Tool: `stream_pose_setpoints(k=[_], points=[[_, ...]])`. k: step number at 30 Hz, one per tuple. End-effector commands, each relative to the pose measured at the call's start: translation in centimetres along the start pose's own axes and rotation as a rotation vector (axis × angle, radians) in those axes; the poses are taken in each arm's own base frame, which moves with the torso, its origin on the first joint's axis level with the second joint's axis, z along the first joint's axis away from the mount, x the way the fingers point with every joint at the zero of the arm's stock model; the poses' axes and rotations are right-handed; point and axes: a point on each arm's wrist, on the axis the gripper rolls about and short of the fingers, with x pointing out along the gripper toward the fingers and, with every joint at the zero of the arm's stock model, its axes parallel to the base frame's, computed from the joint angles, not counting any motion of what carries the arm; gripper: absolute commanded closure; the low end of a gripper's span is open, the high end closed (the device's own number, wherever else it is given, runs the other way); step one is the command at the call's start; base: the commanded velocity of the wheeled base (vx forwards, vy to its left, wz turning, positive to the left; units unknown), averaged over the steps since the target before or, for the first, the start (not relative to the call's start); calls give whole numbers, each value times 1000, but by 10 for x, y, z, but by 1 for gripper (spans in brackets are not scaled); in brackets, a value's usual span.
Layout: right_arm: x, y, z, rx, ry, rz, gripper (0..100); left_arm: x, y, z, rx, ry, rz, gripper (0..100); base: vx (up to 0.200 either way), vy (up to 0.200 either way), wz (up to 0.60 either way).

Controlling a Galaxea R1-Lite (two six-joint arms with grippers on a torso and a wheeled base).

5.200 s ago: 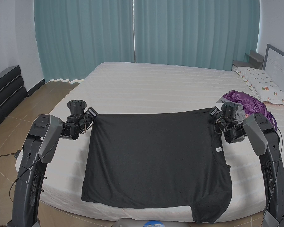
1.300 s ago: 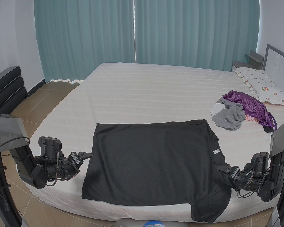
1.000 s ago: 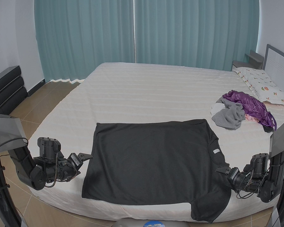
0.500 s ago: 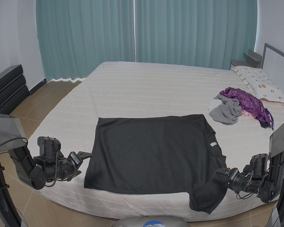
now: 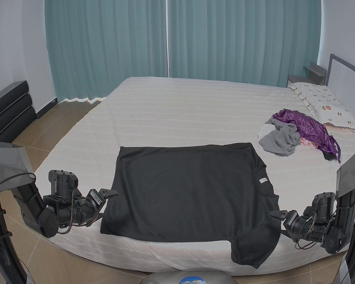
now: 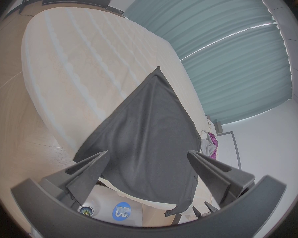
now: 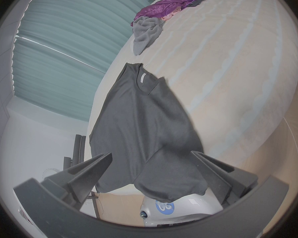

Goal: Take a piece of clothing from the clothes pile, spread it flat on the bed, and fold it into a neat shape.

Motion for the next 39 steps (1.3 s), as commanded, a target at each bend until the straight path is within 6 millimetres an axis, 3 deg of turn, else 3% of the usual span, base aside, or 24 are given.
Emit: stream_pose_setpoints(k=[1, 13, 25, 39], points=[[-3, -1, -2, 1, 3, -4, 0, 1, 1, 0, -2, 1, 3, 0, 0, 0, 0], [-2, -2, -2, 2, 6, -7, 0, -2, 3, -1, 25, -6, 18, 0, 0, 0, 0], [-2, -2, -2, 2, 7, -8, 0, -13, 32, -9, 241, 48, 114, 0, 0, 0, 0], [-1, -3, -3, 4, 13, -13, 0, -6, 61, -15, 391, 125, 209, 0, 0, 0, 0]])
